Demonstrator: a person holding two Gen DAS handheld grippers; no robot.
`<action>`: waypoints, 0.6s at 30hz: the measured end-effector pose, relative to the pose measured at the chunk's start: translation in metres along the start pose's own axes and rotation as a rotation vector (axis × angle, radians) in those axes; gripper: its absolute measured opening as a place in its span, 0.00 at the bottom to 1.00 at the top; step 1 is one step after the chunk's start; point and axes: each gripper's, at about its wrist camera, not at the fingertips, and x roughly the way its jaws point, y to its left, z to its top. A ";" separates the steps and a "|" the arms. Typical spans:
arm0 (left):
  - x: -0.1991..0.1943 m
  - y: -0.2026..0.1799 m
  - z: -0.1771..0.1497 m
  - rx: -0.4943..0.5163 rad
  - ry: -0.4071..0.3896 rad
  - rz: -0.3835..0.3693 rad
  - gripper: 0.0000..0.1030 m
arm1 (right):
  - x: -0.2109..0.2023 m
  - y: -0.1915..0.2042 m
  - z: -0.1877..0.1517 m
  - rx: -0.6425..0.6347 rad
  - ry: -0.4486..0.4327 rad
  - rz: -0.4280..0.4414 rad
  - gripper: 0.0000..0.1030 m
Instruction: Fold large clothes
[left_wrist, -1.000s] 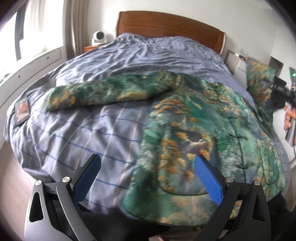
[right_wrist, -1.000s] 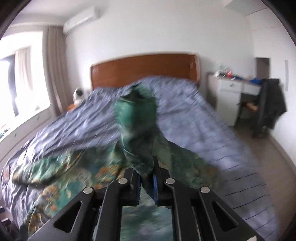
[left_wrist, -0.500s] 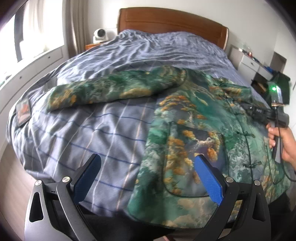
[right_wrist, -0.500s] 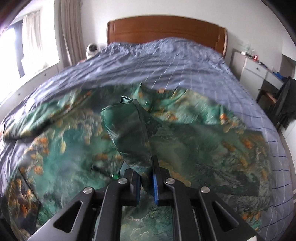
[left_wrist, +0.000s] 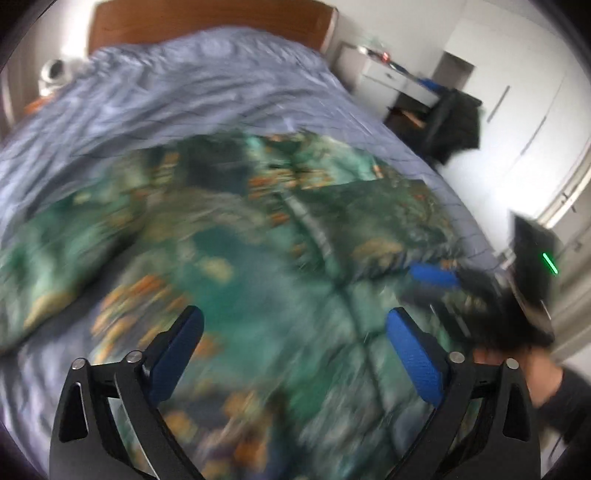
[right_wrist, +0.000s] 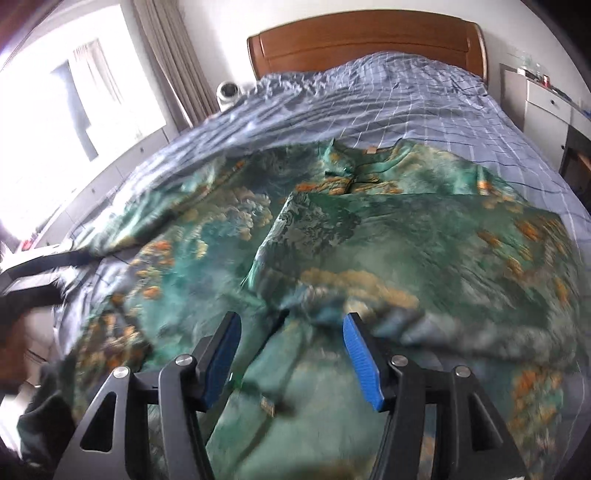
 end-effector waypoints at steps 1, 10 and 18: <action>0.020 -0.005 0.015 0.002 0.035 -0.022 0.81 | -0.011 -0.003 -0.005 0.009 -0.015 0.003 0.57; 0.133 -0.019 0.052 -0.025 0.251 0.010 0.22 | -0.083 -0.050 -0.037 0.090 -0.092 -0.063 0.57; 0.115 -0.009 0.087 -0.049 0.121 0.041 0.06 | -0.092 -0.123 -0.010 0.179 -0.120 -0.176 0.46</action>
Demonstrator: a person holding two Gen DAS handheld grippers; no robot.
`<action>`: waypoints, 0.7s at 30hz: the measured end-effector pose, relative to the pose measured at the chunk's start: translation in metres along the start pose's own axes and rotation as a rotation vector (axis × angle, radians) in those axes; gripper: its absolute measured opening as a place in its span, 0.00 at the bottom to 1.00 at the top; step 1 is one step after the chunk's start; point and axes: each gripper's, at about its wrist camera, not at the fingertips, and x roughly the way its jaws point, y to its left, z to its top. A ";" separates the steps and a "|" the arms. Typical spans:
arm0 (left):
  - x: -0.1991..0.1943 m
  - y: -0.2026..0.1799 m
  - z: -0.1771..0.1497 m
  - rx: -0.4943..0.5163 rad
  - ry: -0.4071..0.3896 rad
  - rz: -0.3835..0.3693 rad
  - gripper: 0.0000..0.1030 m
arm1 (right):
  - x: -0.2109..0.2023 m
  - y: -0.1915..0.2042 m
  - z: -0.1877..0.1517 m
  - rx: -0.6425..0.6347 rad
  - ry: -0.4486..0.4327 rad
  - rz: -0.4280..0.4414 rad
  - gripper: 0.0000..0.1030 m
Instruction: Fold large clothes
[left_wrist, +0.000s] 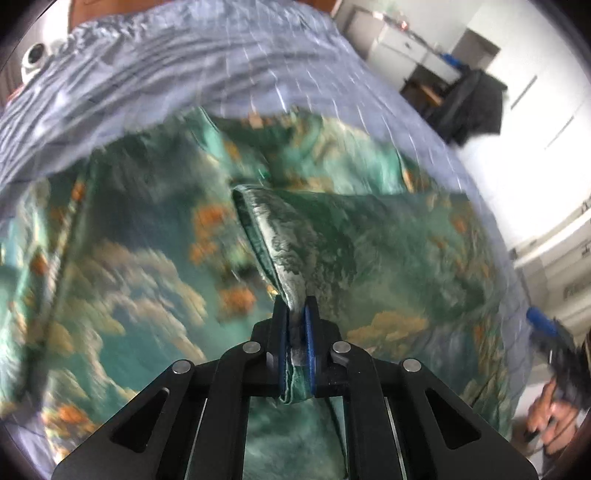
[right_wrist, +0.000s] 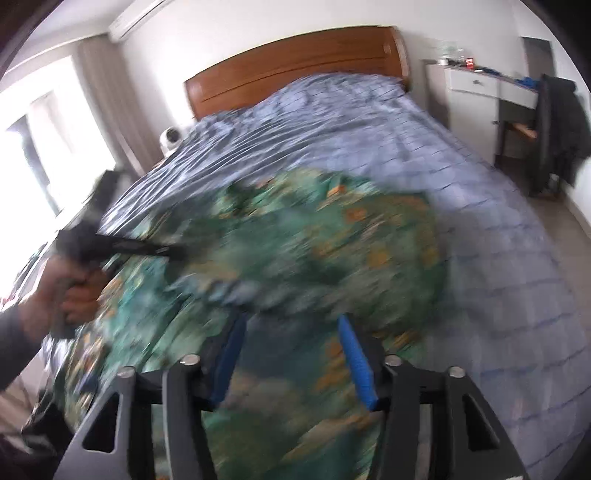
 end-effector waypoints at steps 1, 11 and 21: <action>0.002 0.004 0.002 -0.008 -0.001 0.005 0.06 | 0.003 -0.007 0.010 0.003 -0.011 -0.020 0.44; 0.044 0.020 -0.019 -0.055 0.016 0.020 0.09 | 0.142 -0.077 0.097 0.074 0.100 -0.086 0.33; 0.046 0.016 -0.025 0.003 -0.005 0.066 0.12 | 0.160 -0.075 0.070 0.068 0.215 -0.050 0.29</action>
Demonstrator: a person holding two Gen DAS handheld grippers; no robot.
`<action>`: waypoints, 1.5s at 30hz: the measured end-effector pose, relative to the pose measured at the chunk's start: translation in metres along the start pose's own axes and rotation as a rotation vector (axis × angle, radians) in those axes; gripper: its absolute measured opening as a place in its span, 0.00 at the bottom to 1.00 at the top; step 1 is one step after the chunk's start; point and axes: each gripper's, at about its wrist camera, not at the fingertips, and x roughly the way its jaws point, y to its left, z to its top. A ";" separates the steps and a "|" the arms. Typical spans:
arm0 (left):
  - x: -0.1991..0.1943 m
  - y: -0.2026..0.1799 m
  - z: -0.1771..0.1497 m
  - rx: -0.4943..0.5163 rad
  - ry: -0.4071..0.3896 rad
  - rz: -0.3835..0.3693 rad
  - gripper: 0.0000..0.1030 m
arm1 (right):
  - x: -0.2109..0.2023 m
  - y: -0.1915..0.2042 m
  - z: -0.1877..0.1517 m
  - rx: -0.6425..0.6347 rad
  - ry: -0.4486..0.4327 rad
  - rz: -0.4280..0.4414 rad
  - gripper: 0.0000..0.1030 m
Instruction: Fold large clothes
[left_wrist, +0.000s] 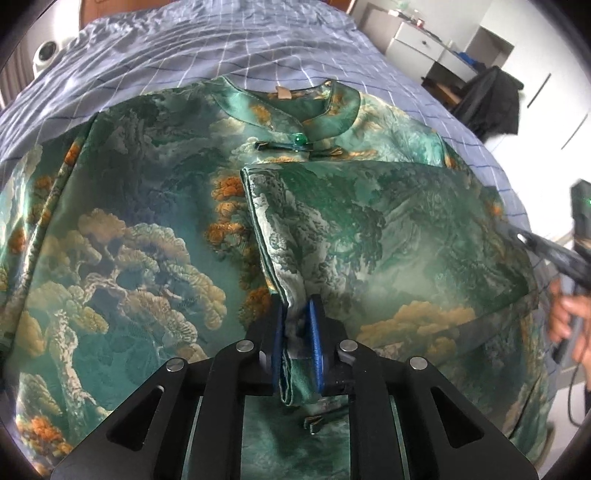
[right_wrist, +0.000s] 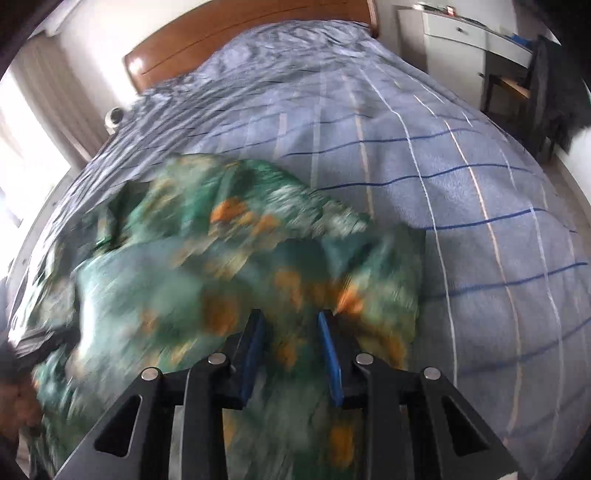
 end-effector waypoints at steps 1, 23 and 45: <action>0.000 -0.001 0.000 0.003 -0.003 0.005 0.12 | -0.011 0.005 -0.008 -0.028 0.005 0.011 0.29; -0.057 0.010 -0.050 0.037 -0.070 0.102 0.65 | -0.057 0.032 -0.094 -0.046 -0.005 -0.097 0.41; -0.200 0.374 -0.221 -0.932 -0.374 0.214 0.83 | -0.161 0.197 -0.229 -0.121 -0.082 0.070 0.55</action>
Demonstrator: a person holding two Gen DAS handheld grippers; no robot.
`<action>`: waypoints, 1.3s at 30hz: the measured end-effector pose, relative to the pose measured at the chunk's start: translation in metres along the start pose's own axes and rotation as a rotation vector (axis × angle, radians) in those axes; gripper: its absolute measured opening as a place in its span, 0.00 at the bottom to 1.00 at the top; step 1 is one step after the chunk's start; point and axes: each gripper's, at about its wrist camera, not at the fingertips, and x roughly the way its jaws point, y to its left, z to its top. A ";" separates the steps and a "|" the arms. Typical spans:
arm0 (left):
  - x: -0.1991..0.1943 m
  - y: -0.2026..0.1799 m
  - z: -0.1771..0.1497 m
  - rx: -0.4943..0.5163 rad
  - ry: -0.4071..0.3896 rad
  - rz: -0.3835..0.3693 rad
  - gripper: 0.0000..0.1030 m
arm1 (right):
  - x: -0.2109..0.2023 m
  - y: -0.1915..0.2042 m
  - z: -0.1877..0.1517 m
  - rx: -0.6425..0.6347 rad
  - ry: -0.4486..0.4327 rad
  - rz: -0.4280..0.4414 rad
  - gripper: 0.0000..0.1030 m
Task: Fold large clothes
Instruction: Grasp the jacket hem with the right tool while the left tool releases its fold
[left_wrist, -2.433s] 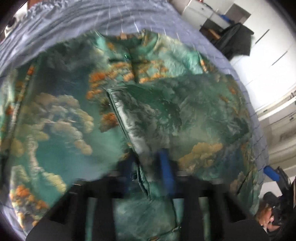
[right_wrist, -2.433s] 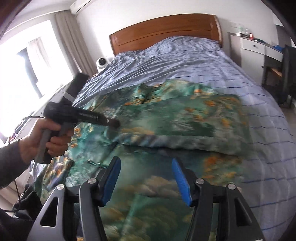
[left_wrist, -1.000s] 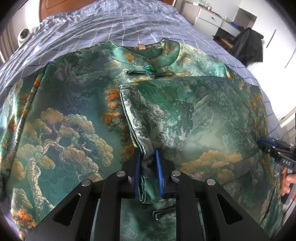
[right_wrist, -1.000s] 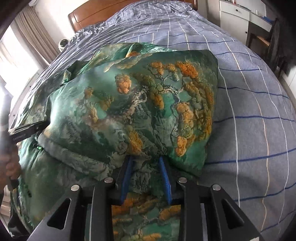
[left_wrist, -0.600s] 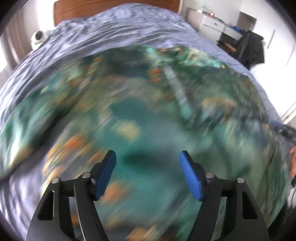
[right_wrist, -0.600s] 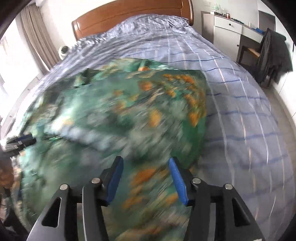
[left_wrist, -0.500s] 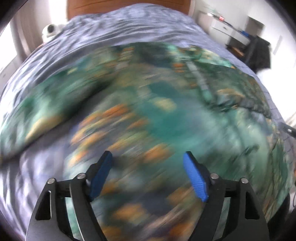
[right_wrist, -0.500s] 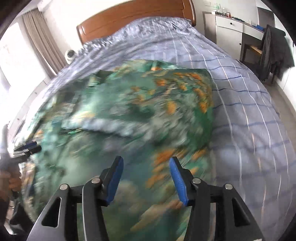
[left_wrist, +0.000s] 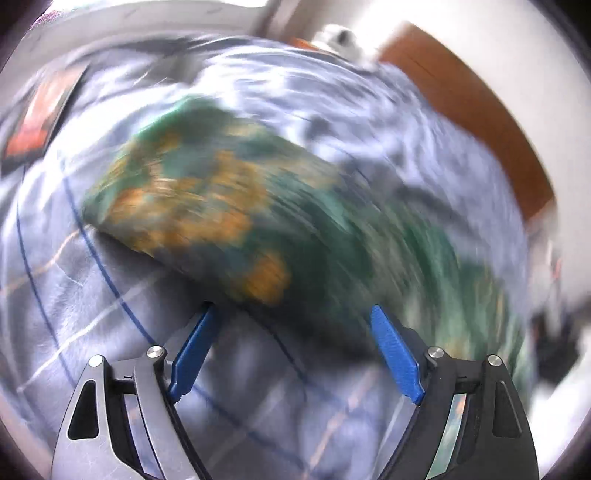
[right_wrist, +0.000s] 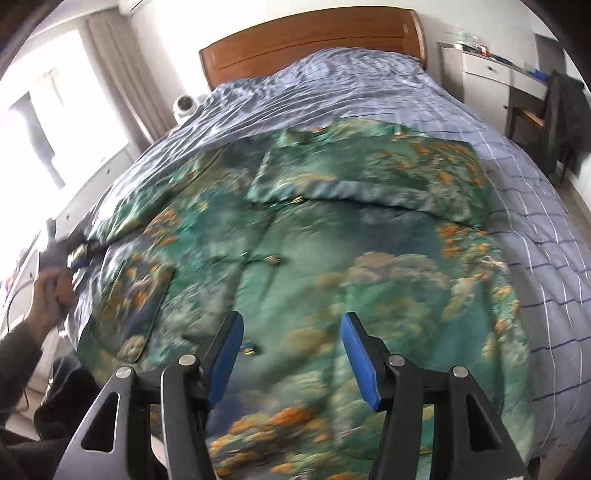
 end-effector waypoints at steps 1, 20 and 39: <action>0.006 0.006 0.005 -0.055 -0.001 -0.017 0.83 | 0.000 0.009 0.000 -0.031 0.004 -0.009 0.55; -0.090 -0.254 -0.082 0.920 -0.417 0.121 0.09 | -0.019 0.013 -0.021 0.009 -0.058 0.006 0.55; -0.032 -0.300 -0.315 1.573 -0.106 0.016 0.39 | -0.035 -0.024 -0.038 0.117 -0.064 -0.007 0.55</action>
